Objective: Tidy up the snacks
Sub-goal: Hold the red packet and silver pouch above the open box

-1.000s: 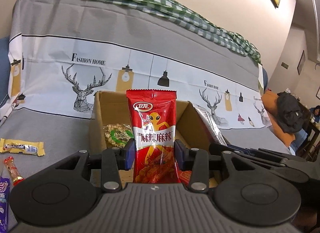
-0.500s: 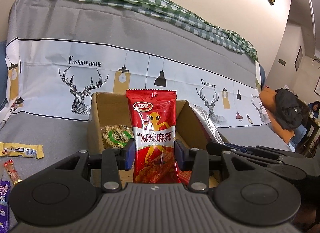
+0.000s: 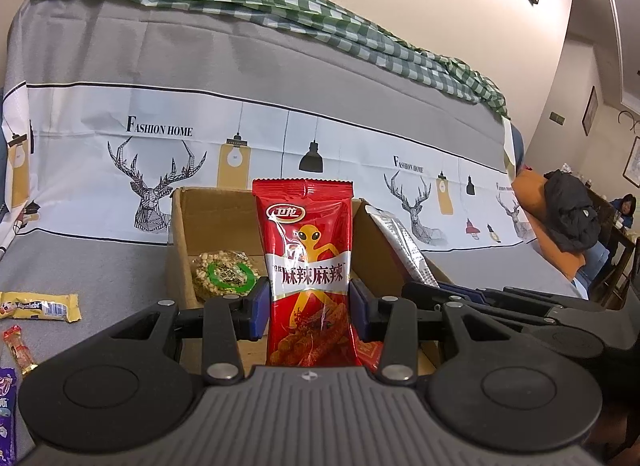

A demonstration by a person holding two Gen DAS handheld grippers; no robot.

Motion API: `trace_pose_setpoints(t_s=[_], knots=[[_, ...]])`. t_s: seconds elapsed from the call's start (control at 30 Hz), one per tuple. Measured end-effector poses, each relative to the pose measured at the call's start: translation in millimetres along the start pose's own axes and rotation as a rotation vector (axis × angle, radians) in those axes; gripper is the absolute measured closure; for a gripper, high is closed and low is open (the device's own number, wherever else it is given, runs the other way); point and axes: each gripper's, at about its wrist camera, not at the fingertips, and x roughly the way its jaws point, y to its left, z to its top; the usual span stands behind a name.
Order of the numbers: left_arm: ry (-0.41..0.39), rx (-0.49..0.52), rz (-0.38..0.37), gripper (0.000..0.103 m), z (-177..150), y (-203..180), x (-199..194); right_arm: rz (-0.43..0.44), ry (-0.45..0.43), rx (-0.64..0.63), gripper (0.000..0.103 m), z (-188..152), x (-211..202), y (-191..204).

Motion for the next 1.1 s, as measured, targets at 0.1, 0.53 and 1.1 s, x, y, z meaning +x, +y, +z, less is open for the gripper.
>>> trace_pose_setpoints(t_s=[0.1,0.53,1.1], knots=[[0.0,0.001,-0.003,0.058,-0.4,-0.9,0.5,-0.001,0.001,-0.002,0.085,0.0,0.2,0.4],[-0.003,0.014,-0.008,0.058,-1.7,-2.8,1.3,0.001,0.001,-0.007,0.084,0.6,0.4,0.6],[0.0,0.026,-0.013,0.058,-2.5,-5.0,1.3,0.002,0.004,-0.007,0.084,0.2,0.5,0.0]])
